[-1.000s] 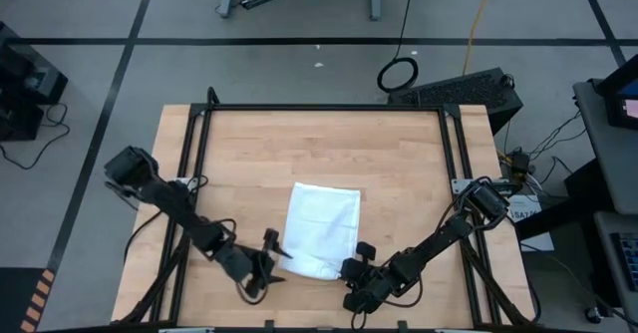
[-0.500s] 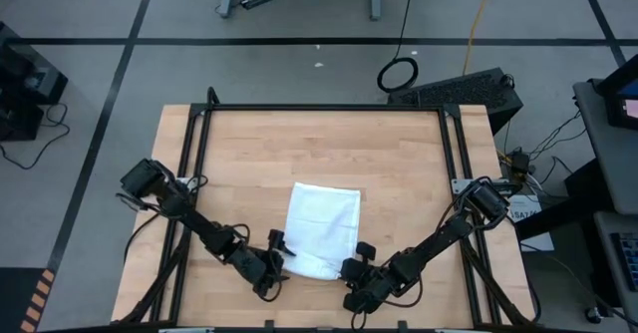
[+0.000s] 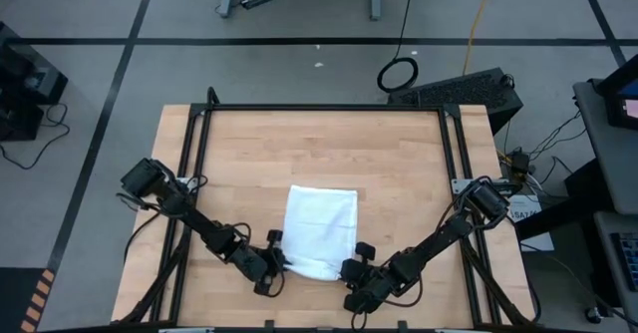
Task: Roll towel
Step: Roll the white towel
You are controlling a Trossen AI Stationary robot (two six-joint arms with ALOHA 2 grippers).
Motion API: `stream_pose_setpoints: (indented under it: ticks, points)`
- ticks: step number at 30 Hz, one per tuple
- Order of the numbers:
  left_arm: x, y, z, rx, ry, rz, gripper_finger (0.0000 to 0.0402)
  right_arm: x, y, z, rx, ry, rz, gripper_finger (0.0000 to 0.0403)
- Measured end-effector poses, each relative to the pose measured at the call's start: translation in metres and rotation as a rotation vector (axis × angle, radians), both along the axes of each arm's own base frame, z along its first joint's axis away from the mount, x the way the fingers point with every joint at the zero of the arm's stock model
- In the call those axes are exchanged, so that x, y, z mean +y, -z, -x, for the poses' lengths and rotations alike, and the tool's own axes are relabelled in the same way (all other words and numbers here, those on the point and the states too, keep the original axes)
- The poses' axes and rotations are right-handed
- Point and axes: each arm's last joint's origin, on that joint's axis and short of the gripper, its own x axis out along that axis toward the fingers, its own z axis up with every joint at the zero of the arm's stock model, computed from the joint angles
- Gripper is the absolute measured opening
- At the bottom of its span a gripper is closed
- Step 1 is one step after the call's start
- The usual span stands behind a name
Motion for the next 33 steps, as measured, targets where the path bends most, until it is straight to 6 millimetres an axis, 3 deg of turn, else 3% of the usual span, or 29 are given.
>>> stream_pose_setpoints:
  ticks: [2, 9, 14, 18, 23, 28, 33]
  points:
    - [0.0, -0.004, 0.0, 0.0, -0.012, 0.028, 0.0015, -0.001, -0.004, 0.001, 0.004, -0.012, 0.009, 0.0041]
    - [0.009, -0.031, 0.003, 0.033, -0.06, 0.187, 0.0016, 0.001, -0.04, 0.013, -0.061, -0.157, 0.188, 0.012]
    - [0.019, -0.03, 0.01, 0.151, -0.195, 0.24, 0.001, 0.017, -0.046, 0.029, -0.131, -0.244, 0.4, 0.0185]
    - [0.025, -0.023, 0.016, 0.198, -0.269, 0.273, 0.001, 0.03, -0.035, 0.035, -0.155, -0.247, 0.439, 0.0223]
    - [0.026, -0.021, 0.017, 0.209, -0.315, 0.314, 0.0009, 0.042, -0.013, 0.031, -0.218, -0.227, 0.429, 0.0235]
    - [0.026, -0.021, 0.017, 0.211, -0.324, 0.321, 0.0008, 0.04, 0.005, 0.022, -0.263, -0.135, 0.477, 0.0244]
    - [0.026, -0.021, 0.017, 0.211, -0.329, 0.323, 0.0008, 0.029, 0.013, 0.011, -0.222, -0.102, 0.401, 0.0288]
